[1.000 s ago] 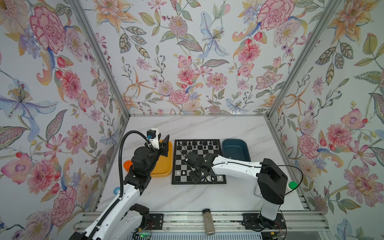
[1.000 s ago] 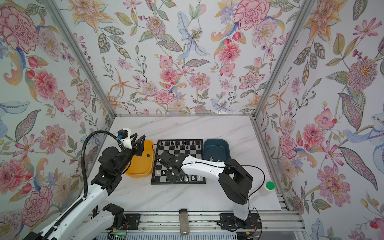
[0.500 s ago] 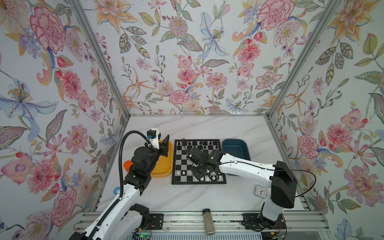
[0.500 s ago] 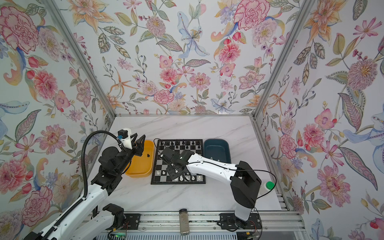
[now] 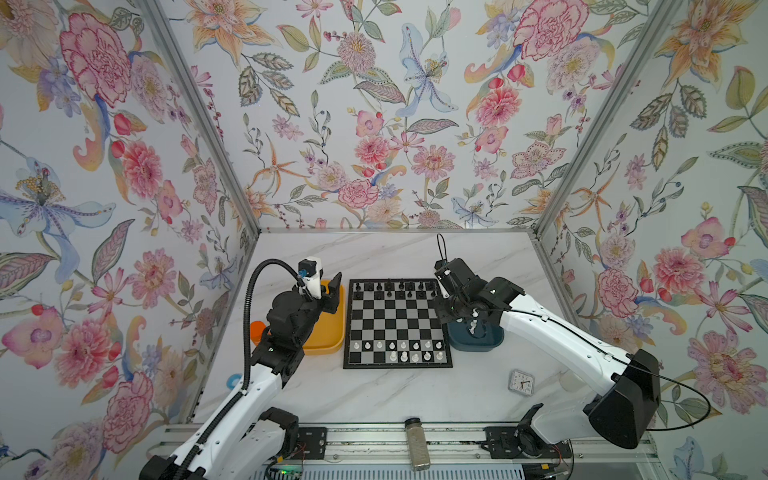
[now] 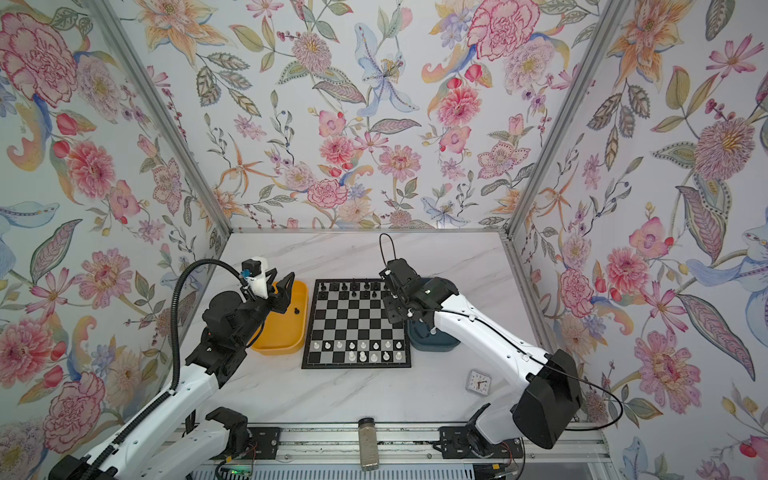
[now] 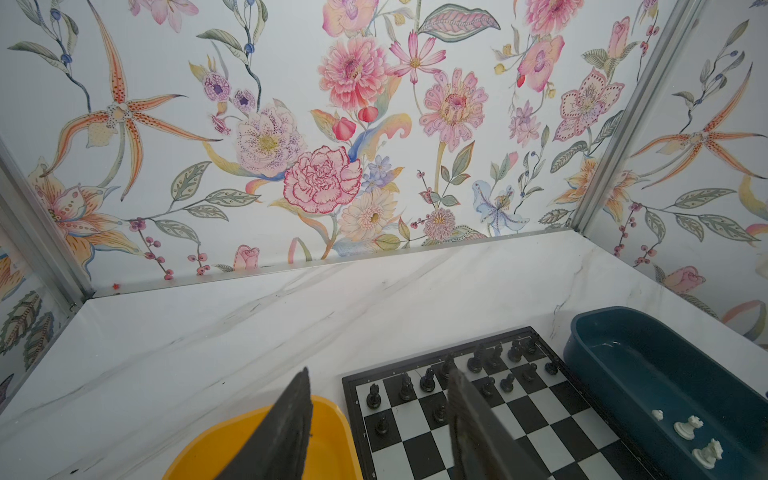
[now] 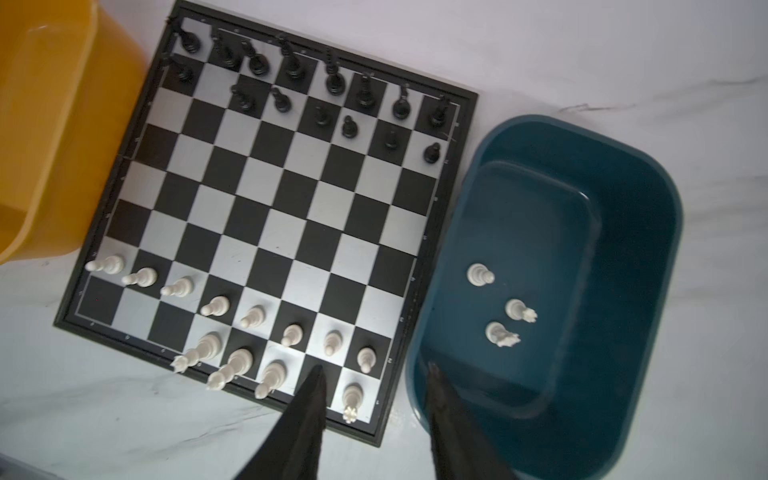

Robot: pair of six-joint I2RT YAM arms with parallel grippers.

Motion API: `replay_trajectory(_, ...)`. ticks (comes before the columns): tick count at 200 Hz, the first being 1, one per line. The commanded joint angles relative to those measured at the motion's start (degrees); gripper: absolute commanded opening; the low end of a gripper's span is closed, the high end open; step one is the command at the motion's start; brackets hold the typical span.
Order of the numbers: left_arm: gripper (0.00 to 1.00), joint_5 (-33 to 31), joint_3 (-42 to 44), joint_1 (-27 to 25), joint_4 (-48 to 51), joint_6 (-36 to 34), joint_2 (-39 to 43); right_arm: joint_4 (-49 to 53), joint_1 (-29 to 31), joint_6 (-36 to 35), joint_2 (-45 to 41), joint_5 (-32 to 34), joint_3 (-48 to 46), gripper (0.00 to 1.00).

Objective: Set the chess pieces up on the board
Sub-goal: 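Open the right gripper and return it over the teal bin, then lower the open right gripper into the teal bin over a white piece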

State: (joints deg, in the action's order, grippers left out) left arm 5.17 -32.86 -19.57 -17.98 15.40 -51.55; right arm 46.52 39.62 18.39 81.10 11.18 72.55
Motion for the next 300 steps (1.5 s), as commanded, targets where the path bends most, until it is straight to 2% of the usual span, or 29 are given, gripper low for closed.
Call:
replay_trajectory(1, 0.56, 2.24, -1.66, 0.68, 0.66, -1.31, -0.94, 1.90, -5.86, -3.06, -2.55, 0.53, -2.39, 0.43)
replay_trajectory(42, 0.64, 6.52, -2.69, 0.85, 0.31, -2.44, -3.25, 1.79, -14.57, -6.15, -2.25, -0.89, -5.36, 0.43)
replay_trajectory(79, 0.67, 9.93, -5.06, 1.05, 0.30, -3.78, -6.87, 0.78, -18.54, -7.06, 1.20, -3.62, -7.65, 0.39)
replay_trajectory(131, 0.69, 13.97, -14.94, 1.38, 5.59, -7.25, -14.22, 0.70, -18.96, -3.42, 3.69, -6.42, -10.54, 0.35)
replay_trajectory(206, 0.69, 17.23, -26.70, 2.27, 9.82, -10.80, -24.20, -0.63, -18.35, 6.06, 4.10, -8.59, -14.76, 0.35)
replay_trajectory(300, 0.69, 20.40, -27.96, 4.55, 9.97, -10.74, -26.04, -3.52, -18.52, 8.05, 9.23, -9.00, -14.31, 0.36)
